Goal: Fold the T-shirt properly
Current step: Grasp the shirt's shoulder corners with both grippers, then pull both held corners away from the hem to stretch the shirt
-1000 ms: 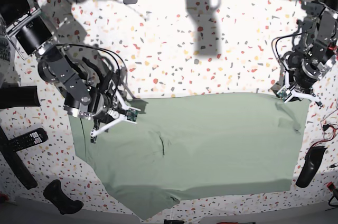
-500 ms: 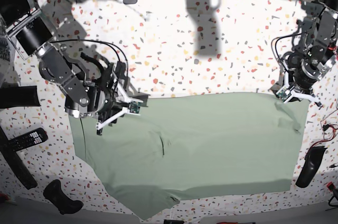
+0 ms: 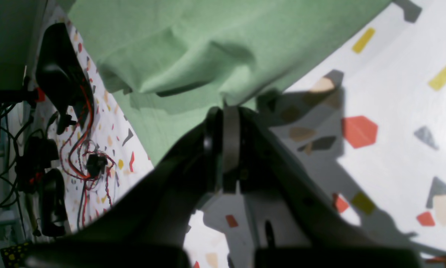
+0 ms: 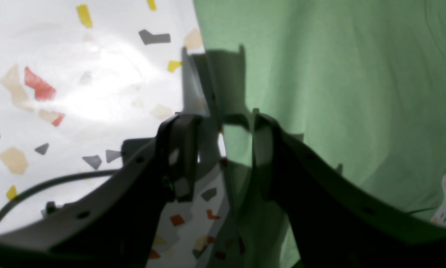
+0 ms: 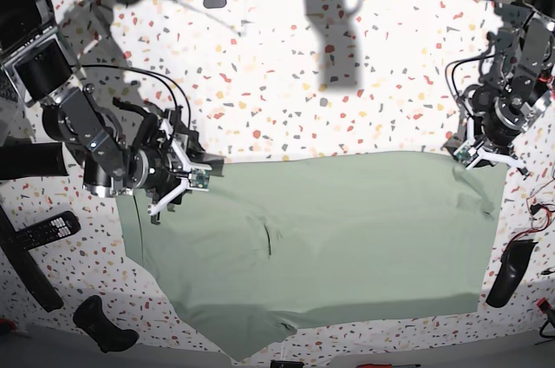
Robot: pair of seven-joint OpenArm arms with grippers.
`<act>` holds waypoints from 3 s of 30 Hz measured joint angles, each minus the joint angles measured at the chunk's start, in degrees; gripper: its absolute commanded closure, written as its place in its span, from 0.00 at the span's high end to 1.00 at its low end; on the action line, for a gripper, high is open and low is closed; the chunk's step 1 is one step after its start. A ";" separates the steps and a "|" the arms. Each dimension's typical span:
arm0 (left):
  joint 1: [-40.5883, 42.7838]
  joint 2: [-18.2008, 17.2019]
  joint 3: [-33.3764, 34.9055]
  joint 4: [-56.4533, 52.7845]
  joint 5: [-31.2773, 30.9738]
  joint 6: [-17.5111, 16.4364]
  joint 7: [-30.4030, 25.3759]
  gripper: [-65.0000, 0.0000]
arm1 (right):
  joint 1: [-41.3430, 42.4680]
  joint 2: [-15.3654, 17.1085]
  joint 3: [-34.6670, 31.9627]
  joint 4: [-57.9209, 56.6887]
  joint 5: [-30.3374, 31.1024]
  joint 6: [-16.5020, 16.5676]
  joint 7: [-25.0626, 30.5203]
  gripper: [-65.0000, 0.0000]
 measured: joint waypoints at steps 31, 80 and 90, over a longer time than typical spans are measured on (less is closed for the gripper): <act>0.09 -0.11 0.11 0.00 0.00 0.00 -0.04 0.00 | -1.40 -0.35 -0.81 15.54 11.06 0.39 -24.87 0.28; 3.06 -3.34 0.15 2.36 0.13 0.00 1.51 0.00 | -10.82 2.08 -0.79 25.75 4.26 -14.01 -32.68 0.00; 11.39 -7.63 0.17 15.50 -0.20 5.77 12.59 0.00 | -19.74 9.38 -0.79 36.59 4.00 -18.34 -37.46 0.00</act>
